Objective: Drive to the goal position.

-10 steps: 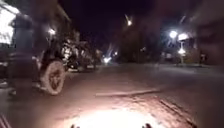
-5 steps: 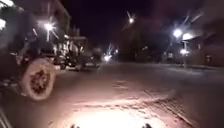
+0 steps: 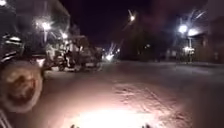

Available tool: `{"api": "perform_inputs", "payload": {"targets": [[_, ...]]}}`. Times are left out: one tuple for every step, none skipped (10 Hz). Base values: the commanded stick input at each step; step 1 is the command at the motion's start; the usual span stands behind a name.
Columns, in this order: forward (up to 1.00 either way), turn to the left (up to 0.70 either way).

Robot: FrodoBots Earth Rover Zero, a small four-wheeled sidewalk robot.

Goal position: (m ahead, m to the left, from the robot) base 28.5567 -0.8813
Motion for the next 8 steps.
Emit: {"api": "perform_inputs", "payload": {"targets": [[0.85, 0.0], [0.85, 0.0], [0.85, 0.0], [0.85, 0.0], [0.85, 0.0], [0.85, -0.3], [0.85, -0.34], [0.85, -0.34]]}}
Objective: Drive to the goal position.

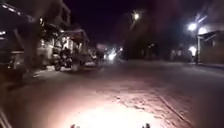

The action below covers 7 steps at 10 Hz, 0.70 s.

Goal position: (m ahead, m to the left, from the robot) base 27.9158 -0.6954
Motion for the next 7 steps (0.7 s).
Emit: {"api": "perform_inputs", "payload": {"targets": [[0.85, -0.31], [0.85, 0.0], [0.85, 0.0], [0.85, 0.0], [0.85, 0.0], [0.85, 0.0], [0.85, 0.0]]}}
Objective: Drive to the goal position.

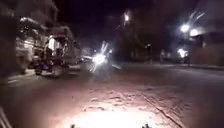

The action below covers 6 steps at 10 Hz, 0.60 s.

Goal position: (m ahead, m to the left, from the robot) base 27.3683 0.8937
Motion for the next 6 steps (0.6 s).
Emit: {"api": "perform_inputs", "payload": {"targets": [[0.85, 0.0], [0.85, 0.0], [0.85, 0.0], [0.85, 0.0], [0.85, 0.0], [0.85, 0.0]]}}
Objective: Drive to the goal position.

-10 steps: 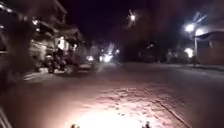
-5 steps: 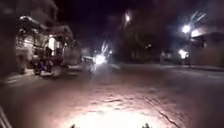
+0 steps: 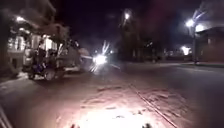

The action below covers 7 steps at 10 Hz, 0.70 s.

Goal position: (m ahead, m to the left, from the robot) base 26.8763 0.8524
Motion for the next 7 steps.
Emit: {"api": "perform_inputs", "payload": {"targets": [[0.85, 0.0], [0.85, 0.0], [0.85, 0.0], [0.85, 0.0], [0.85, 0.0], [0.85, 0.0], [0.85, 0.03]]}}
